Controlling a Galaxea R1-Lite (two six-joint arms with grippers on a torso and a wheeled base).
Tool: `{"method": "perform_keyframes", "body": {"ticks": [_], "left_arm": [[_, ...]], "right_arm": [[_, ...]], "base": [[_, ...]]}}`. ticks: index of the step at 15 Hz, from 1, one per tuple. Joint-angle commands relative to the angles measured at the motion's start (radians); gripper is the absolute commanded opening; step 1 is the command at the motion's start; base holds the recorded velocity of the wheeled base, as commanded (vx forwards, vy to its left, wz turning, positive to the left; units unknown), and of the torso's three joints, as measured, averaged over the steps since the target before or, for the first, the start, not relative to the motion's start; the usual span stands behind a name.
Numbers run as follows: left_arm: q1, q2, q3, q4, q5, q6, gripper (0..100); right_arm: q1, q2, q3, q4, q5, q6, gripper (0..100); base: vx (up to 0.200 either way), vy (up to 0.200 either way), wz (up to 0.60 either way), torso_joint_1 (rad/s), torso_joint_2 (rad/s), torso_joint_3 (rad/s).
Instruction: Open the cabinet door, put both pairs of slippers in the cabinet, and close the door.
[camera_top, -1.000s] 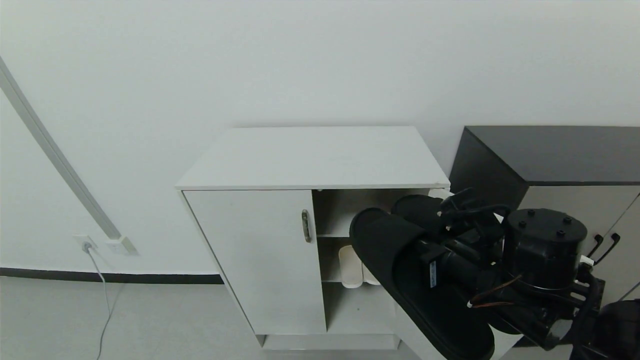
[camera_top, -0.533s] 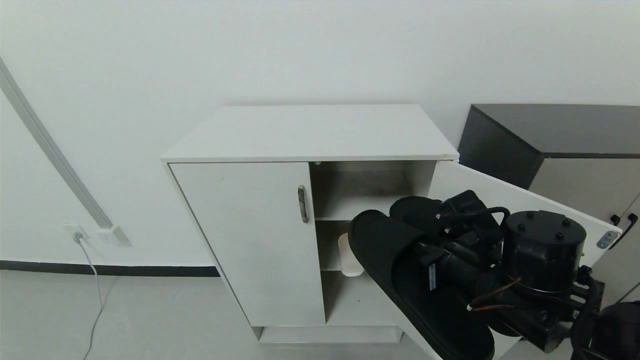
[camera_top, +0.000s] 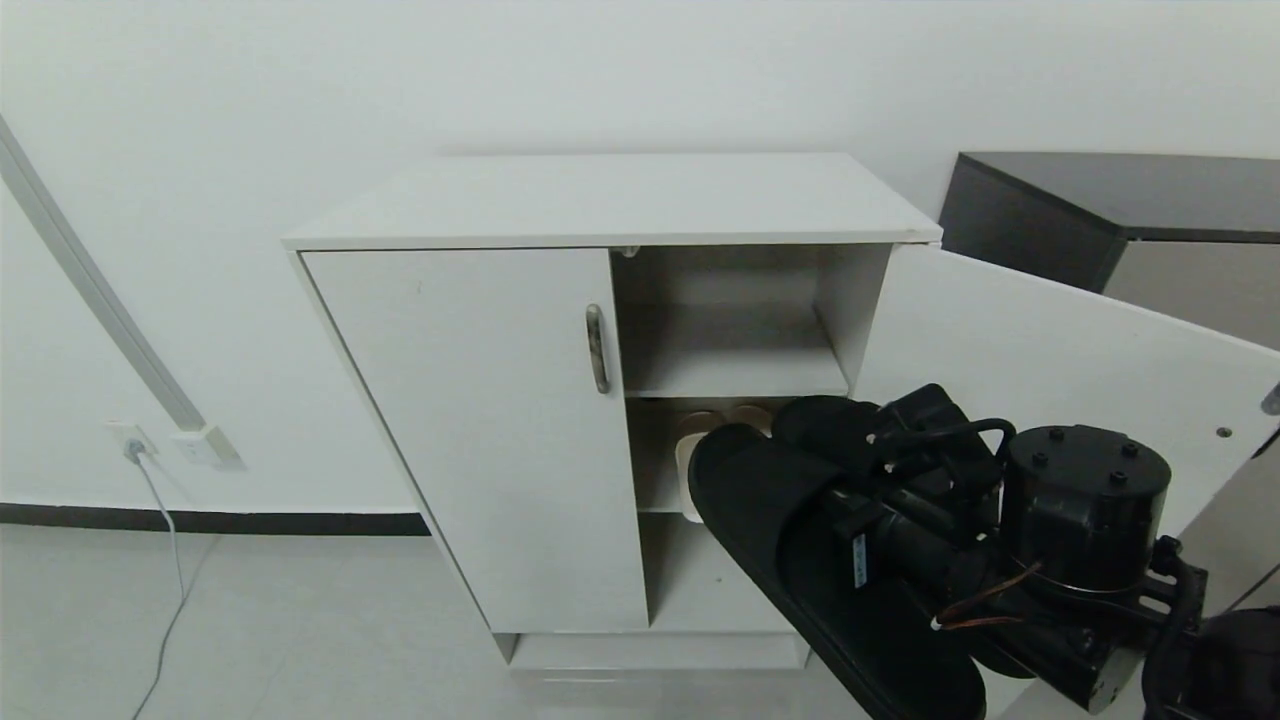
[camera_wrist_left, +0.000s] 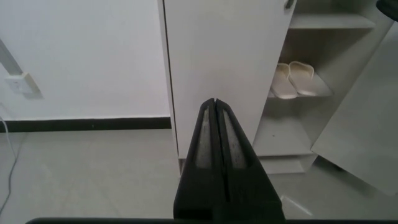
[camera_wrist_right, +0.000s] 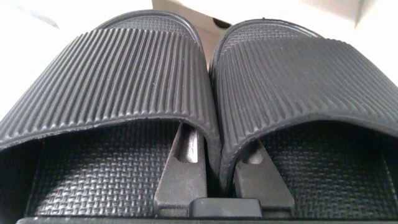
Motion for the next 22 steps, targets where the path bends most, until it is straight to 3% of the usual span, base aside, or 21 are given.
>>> {"method": "perform_keyframes", "body": {"ticks": [1, 11, 22], "left_arm": [[0.000, 0.000, 0.000, 0.000, 0.000, -0.001, 0], [0.000, 0.000, 0.000, 0.000, 0.000, -0.001, 0], [0.000, 0.000, 0.000, 0.000, 0.001, -0.001, 0]], "right_arm": [[0.001, 0.002, 0.002, 0.000, -0.002, 0.000, 0], [0.001, 0.013, 0.004, -0.002, 0.000, 0.003, 0], [0.003, 0.021, 0.014, -0.005, -0.005, -0.002, 0]], "base": [[0.000, 0.000, 0.00, -0.124, 0.46, 0.344], [0.000, 0.000, 0.00, -0.047, 0.40, 0.359], [0.000, 0.000, 0.00, 0.000, 0.02, 0.013]]}}
